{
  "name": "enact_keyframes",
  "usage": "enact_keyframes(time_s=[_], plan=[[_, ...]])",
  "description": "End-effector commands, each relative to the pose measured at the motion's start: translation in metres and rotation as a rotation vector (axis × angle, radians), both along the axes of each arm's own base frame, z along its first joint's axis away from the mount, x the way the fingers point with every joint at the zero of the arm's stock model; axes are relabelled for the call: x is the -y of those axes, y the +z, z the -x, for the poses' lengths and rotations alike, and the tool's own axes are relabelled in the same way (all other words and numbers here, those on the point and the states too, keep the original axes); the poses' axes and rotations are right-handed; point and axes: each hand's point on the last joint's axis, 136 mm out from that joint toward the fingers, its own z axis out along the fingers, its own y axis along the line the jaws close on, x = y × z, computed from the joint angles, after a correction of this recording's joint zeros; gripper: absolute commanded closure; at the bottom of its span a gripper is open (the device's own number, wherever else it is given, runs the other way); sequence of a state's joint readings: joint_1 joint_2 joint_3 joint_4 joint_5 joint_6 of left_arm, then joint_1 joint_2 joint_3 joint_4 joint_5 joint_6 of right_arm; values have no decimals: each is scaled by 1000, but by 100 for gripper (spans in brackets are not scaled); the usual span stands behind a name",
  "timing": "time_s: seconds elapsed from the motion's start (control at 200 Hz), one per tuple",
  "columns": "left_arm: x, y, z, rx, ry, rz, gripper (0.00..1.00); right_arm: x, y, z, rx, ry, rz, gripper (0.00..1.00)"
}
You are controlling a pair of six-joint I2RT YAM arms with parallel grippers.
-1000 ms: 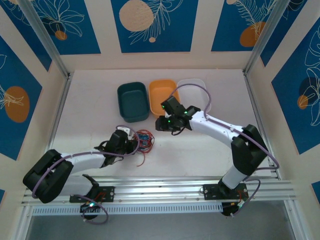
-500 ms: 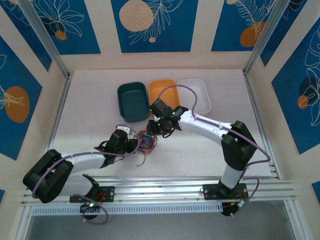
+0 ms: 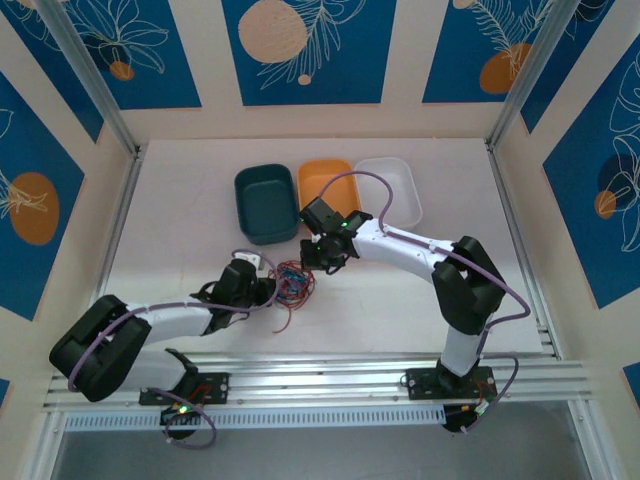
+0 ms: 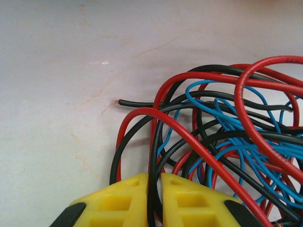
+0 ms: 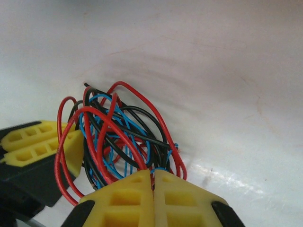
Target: Untangle the cables
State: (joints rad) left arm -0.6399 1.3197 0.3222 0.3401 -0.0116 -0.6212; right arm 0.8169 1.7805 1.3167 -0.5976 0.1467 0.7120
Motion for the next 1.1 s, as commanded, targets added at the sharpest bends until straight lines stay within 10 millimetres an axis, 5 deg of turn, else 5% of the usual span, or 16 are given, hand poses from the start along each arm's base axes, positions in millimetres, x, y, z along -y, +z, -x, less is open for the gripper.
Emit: enact_keyframes(time_s=[0.0, 0.22, 0.78, 1.095], plan=[[4, 2, 0, 2, 4, 15, 88, 3, 24, 1, 38, -3, -2, 100], [-12, -2, -3, -2, 90, -28, 100, 28, 91, 5, 214, 4, 29, 100], [-27, -16, -2, -41, 150, -97, 100, 117, 297, 27, 682, -38, -73, 100], [-29, -24, 2, -60, 151, -112, 100, 170, 380, 33, 889, -146, -60, 100]])
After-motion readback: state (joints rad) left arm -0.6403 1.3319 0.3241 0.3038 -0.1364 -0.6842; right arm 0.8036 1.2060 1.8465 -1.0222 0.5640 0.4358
